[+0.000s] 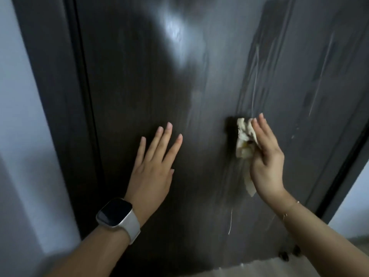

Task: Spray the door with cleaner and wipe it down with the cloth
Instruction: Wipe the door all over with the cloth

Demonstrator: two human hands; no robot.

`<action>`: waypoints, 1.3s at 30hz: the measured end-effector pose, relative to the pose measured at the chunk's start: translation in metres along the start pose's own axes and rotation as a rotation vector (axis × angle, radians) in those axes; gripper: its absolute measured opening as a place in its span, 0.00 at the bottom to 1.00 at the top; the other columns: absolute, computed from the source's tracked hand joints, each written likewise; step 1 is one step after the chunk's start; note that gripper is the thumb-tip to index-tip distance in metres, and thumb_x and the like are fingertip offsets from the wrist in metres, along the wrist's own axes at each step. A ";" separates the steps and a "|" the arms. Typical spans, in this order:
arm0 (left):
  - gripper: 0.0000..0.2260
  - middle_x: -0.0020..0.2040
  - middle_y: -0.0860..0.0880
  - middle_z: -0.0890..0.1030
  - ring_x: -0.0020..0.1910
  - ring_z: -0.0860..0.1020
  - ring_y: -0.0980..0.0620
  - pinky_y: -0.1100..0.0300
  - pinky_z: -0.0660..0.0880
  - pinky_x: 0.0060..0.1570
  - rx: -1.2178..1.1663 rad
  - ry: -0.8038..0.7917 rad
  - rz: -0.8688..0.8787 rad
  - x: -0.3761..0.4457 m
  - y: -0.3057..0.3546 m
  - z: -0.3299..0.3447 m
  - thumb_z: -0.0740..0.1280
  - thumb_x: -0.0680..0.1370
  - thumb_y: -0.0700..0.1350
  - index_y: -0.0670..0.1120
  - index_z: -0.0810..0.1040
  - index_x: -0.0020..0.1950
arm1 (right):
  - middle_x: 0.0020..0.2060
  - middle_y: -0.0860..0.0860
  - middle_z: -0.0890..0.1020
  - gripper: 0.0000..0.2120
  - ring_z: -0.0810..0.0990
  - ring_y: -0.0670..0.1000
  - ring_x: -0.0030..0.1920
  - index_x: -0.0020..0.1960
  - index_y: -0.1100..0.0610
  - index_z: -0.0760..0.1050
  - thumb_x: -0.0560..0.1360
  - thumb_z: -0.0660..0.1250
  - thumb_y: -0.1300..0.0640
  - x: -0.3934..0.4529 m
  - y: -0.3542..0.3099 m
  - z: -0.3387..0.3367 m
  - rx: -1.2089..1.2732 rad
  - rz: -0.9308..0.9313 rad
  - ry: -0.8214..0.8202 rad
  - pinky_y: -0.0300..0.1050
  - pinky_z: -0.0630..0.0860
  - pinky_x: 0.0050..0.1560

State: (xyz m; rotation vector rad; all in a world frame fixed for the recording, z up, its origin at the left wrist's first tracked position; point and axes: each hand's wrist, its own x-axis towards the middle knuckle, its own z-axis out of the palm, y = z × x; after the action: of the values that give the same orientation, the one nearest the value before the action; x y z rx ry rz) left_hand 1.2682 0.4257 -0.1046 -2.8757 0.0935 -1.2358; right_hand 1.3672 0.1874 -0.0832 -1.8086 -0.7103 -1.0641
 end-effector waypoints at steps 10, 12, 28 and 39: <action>0.51 0.80 0.45 0.37 0.79 0.38 0.45 0.40 0.42 0.74 0.114 0.062 -0.103 0.084 -0.004 0.010 0.72 0.70 0.60 0.48 0.41 0.80 | 0.76 0.59 0.58 0.28 0.50 0.56 0.78 0.75 0.66 0.59 0.75 0.56 0.70 0.058 0.036 0.069 -0.160 -0.346 -0.037 0.52 0.46 0.77; 0.50 0.79 0.46 0.35 0.78 0.36 0.46 0.39 0.40 0.74 0.106 0.055 -0.078 0.082 -0.009 0.013 0.70 0.71 0.61 0.48 0.40 0.80 | 0.75 0.58 0.59 0.26 0.49 0.53 0.78 0.74 0.64 0.58 0.78 0.60 0.64 0.045 0.049 0.069 -0.253 -0.497 -0.112 0.50 0.48 0.77; 0.51 0.80 0.47 0.36 0.78 0.35 0.47 0.39 0.38 0.74 0.073 0.048 -0.079 0.086 -0.009 0.010 0.73 0.71 0.57 0.48 0.41 0.80 | 0.75 0.63 0.56 0.32 0.46 0.55 0.77 0.75 0.67 0.57 0.70 0.51 0.73 0.082 0.067 0.027 -0.277 -0.407 -0.091 0.48 0.41 0.77; 0.49 0.80 0.43 0.38 0.78 0.36 0.44 0.36 0.38 0.73 0.205 0.154 -0.006 0.171 0.031 -0.022 0.62 0.72 0.68 0.45 0.40 0.80 | 0.77 0.60 0.55 0.37 0.48 0.55 0.78 0.77 0.65 0.55 0.68 0.54 0.78 0.171 0.010 0.026 -0.155 -0.231 0.112 0.45 0.38 0.77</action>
State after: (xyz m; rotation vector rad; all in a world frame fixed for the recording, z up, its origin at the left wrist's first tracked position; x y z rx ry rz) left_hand 1.3676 0.3846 0.0336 -2.6087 -0.0393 -1.3782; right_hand 1.4648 0.2119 0.0579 -1.8103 -0.8012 -1.3953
